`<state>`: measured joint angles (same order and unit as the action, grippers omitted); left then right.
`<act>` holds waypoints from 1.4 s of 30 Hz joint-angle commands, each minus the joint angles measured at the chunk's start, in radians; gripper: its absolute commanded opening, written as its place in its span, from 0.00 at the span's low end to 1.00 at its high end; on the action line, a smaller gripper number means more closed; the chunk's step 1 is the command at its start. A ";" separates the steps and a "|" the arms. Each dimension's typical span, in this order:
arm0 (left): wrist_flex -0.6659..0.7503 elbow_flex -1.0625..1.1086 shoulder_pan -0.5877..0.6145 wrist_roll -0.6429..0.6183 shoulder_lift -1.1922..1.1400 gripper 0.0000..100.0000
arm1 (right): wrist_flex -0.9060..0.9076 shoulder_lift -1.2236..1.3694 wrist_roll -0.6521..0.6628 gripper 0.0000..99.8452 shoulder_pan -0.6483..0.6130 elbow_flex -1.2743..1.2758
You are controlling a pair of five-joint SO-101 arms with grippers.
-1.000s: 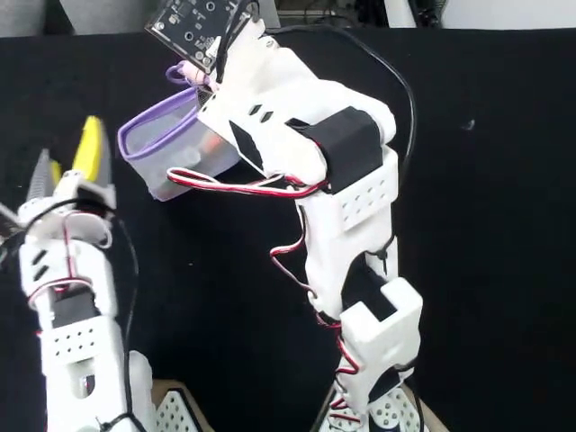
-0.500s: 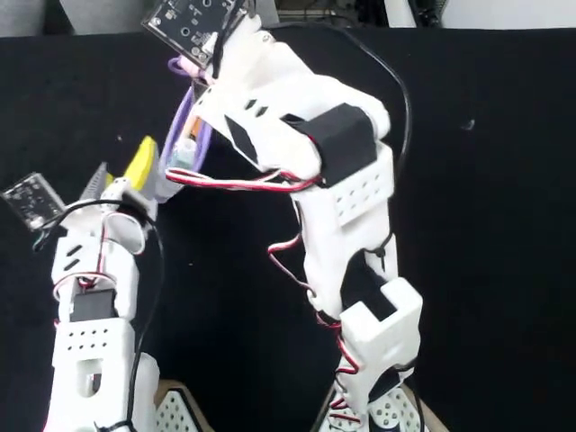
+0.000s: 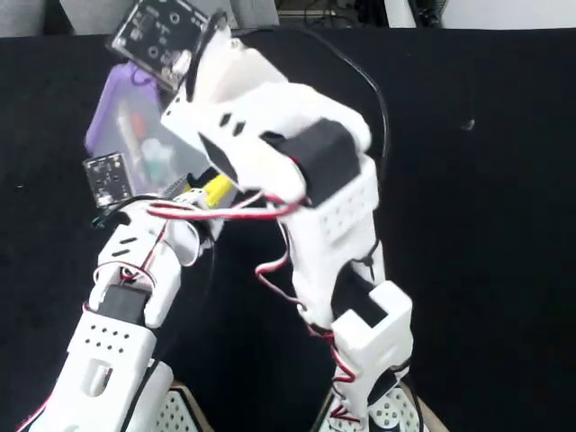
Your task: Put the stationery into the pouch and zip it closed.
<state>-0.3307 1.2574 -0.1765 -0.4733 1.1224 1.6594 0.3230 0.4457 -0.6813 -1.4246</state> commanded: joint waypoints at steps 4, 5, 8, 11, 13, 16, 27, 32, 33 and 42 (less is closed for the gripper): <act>0.020 -0.076 -0.025 -0.008 0.015 0.29 | 0.101 -0.024 0.002 0.02 -0.029 -0.206; 0.029 -0.074 -0.031 -0.008 0.014 0.29 | 0.103 -0.030 0.000 0.02 -0.029 -0.214; 0.035 -0.077 -0.051 -0.008 0.015 0.29 | 0.103 -0.074 -0.023 0.02 -0.026 -0.194; 0.035 -0.077 -0.082 -0.003 0.015 0.29 | 0.101 -0.166 -0.021 0.02 -0.028 -0.148; 0.029 -0.077 -0.101 -0.003 0.015 0.29 | 0.101 -0.243 -0.020 0.02 -0.028 -0.102; 0.028 -0.077 -0.107 -0.003 0.015 0.29 | 0.101 -0.349 -0.018 0.02 -0.020 0.031; -0.316 -0.188 -0.097 -0.002 0.170 0.29 | 0.064 -0.549 0.009 0.02 -0.020 0.427; -0.508 -0.211 -0.097 0.002 0.417 0.29 | 0.061 -0.550 0.002 0.02 0.015 0.484; -0.537 -0.213 -0.096 0.023 0.476 0.29 | 0.051 -0.550 0.002 0.02 0.026 0.499; -0.732 -0.315 0.099 0.227 0.657 0.29 | 0.031 -0.559 0.002 0.02 0.066 0.608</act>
<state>-1.0349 1.0441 -0.2025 -0.2662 1.8036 1.7116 -0.1880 0.4488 -0.6352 -0.8339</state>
